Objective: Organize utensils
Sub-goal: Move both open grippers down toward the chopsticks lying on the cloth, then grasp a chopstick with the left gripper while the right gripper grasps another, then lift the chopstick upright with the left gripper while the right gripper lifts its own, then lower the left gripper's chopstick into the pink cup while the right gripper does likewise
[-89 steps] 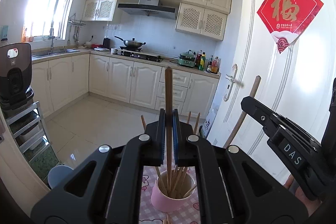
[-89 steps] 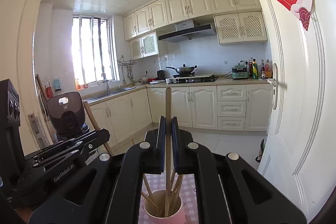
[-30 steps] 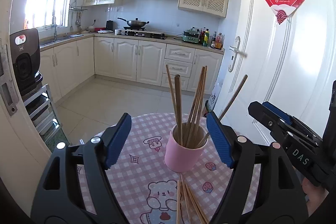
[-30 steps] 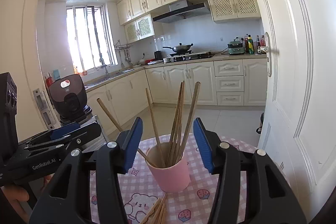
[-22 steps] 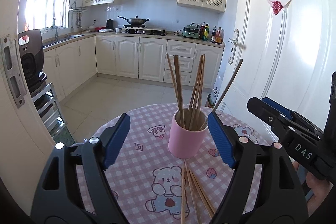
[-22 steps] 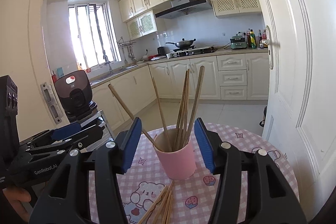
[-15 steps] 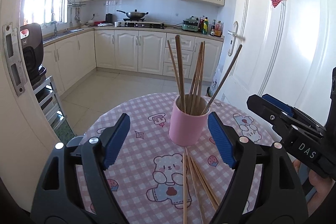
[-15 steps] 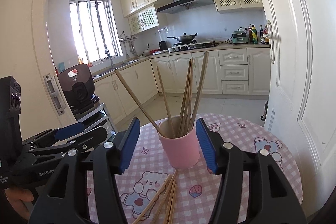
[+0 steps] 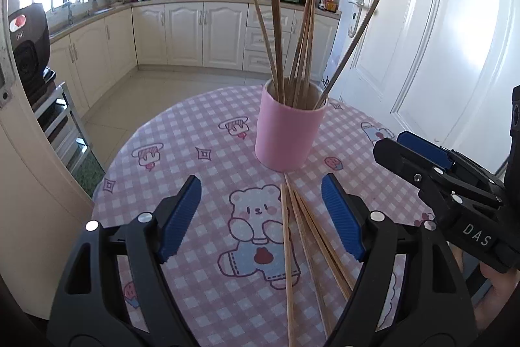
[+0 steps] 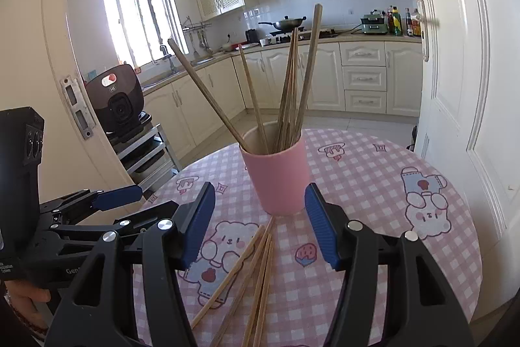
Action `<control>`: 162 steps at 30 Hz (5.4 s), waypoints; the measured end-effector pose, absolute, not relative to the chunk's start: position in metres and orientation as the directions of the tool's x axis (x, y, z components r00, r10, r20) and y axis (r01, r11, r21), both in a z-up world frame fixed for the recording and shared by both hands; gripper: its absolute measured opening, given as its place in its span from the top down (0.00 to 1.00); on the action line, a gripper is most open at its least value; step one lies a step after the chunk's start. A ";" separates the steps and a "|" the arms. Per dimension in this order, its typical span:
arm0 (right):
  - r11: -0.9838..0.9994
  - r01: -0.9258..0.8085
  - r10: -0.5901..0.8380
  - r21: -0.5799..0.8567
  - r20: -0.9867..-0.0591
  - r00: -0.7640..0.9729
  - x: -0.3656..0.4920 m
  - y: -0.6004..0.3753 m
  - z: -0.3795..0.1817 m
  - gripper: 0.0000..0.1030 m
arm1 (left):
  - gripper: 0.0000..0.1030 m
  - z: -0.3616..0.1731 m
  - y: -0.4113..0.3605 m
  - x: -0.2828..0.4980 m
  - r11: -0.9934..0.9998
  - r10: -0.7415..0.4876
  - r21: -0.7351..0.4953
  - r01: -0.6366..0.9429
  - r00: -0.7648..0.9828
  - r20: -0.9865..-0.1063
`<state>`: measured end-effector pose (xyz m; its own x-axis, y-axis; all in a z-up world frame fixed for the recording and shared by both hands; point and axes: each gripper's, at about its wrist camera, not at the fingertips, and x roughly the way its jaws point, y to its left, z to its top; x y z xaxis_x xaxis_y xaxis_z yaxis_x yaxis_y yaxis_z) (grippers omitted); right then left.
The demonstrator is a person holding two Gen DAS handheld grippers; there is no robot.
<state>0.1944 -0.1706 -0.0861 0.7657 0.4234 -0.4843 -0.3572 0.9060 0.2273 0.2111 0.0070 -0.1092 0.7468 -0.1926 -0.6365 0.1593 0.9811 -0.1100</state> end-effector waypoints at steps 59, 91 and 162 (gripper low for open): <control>0.871 -0.490 0.228 -0.031 -0.858 0.460 0.238 -0.117 -0.177 0.74 | 0.85 -0.204 -0.018 0.272 0.979 -0.122 -0.018 0.201 0.519 -0.846; 0.823 -0.522 0.546 0.223 -0.561 0.622 0.212 -0.162 -0.033 0.96 | 0.94 -0.063 -0.011 0.203 0.931 -0.365 -0.199 0.307 0.745 -0.559; 0.884 -0.448 0.466 0.134 -0.337 0.818 0.275 -0.171 0.006 0.95 | 0.70 -0.012 -0.036 0.280 0.988 -0.148 -0.069 0.141 0.983 -0.110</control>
<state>0.2746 -0.1714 0.0057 0.8178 0.4661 -0.3375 -0.4483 0.8838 0.1341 0.2796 -0.0357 -0.0119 0.9828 -0.1484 -0.1100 0.1414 0.9875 -0.0692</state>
